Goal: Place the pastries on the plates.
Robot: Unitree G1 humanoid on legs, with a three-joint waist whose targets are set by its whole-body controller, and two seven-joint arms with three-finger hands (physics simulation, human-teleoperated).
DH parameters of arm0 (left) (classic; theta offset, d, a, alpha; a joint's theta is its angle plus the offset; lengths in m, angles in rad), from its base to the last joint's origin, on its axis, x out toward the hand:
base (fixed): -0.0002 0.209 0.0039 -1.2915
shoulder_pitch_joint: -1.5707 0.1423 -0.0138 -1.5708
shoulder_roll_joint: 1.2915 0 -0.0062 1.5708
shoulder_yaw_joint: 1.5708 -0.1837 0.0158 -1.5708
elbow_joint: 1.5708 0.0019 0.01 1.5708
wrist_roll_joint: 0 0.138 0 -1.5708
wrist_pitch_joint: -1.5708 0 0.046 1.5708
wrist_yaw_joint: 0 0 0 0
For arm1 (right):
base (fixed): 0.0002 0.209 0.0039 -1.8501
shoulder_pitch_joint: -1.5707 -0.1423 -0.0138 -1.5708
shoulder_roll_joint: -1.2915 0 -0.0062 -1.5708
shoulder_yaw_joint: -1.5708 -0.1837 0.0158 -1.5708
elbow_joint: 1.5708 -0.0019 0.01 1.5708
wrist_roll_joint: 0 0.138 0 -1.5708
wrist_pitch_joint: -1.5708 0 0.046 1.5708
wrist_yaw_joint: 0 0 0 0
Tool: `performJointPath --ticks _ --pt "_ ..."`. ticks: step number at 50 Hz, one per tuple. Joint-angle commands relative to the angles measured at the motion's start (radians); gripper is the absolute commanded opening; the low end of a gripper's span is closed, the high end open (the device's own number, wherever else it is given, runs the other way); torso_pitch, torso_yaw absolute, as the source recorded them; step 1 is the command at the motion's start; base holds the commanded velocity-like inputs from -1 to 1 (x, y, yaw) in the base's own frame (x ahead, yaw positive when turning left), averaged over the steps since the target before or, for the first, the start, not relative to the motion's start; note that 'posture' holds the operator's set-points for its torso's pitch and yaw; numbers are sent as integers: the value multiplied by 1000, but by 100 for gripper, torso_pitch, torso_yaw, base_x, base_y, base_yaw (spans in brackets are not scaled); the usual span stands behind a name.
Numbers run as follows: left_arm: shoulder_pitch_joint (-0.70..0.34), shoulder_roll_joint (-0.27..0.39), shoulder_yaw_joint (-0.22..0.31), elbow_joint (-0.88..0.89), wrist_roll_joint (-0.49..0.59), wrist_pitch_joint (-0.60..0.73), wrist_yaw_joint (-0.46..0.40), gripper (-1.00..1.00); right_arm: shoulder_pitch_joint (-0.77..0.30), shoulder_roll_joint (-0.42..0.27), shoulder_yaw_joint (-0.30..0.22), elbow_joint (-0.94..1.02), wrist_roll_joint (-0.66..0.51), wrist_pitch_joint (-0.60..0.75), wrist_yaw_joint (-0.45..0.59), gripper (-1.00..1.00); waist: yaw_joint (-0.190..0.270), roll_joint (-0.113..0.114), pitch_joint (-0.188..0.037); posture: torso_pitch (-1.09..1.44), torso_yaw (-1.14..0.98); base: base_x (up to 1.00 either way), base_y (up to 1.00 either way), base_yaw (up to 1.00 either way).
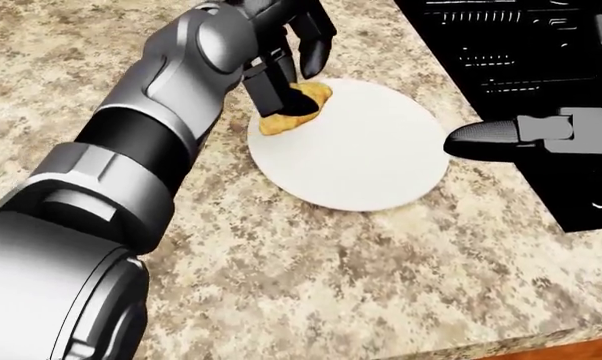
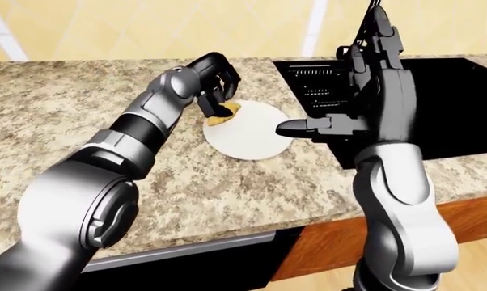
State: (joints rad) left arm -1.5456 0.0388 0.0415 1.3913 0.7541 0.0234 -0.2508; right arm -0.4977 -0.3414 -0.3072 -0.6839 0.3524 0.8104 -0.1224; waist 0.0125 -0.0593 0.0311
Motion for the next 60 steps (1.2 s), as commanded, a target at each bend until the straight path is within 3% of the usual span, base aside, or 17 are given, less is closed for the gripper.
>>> performJointPath --ticks 1,16,18,19,20,21,35,41,47,48,50,52,53,55,60 --pt "-40 2 2 -39 0 -22 9 -100 -20 -15 -19 -21 -1 -33 -1 100 0 -4 -28 0 0 0 0 0" --pt "-14 -65 1 -30 24 -52 -1 -100 15 -24 -42 -39 22 -40 -5 100 1 -12 -29 0 0 0 0 0" --pt "-13 -67 4 -30 25 -54 2 -67 18 -25 -50 -42 29 -38 -6 100 1 -13 -29 0 0 0 0 0" --pt "-11 -68 3 -30 27 -56 2 -9 20 -26 -50 -44 30 -38 -6 100 2 -13 -29 0 0 0 0 0" --pt "-11 -69 3 -30 29 -55 1 4 23 -26 -50 -45 31 -39 -7 100 2 -14 -29 0 0 0 0 0" --pt "-13 -69 5 -30 28 -55 0 100 25 -26 -49 -44 30 -42 -7 100 1 -14 -29 0 0 0 0 0" --pt "-61 -37 20 -37 6 -54 27 100 21 -16 -28 -32 17 -53 -9 100 1 -13 -26 0 0 0 0 0" --pt "-97 13 79 -51 -103 -30 42 100 -7 -5 -3 -13 4 -47 -18 100 -1 -8 -25 0 0 0 0 0" --pt "-140 77 71 -71 -175 -7 71 100 -53 5 18 16 -2 -8 -55 100 -2 -1 -23 0 0 0 0 0" --pt "-145 86 64 -74 -178 -7 75 100 -62 3 24 16 -5 -2 -58 100 -1 5 -39 0 0 0 -8 0" --pt "-153 95 63 -80 -200 -4 73 100 -72 2 33 17 -9 13 -62 100 3 23 -24 0 0 -9 -25 0" --pt "-163 112 56 -88 -211 1 82 100 -79 2 38 18 -17 12 -61 100 2 80 -44 0 0 -26 -53 0" --pt "-167 121 53 -95 -218 8 78 100 -83 4 42 18 -20 15 -61 100 4 88 -49 0 0 -28 -34 0" --pt "-168 133 43 -111 -226 17 75 100 -91 5 41 20 -22 23 -61 100 -1 83 -57 0 0 -29 -36 0" --pt "-163 162 30 -158 -248 26 69 100 -99 9 50 27 -36 15 -53 100 -11 58 -39 0 0 -31 -39 0"
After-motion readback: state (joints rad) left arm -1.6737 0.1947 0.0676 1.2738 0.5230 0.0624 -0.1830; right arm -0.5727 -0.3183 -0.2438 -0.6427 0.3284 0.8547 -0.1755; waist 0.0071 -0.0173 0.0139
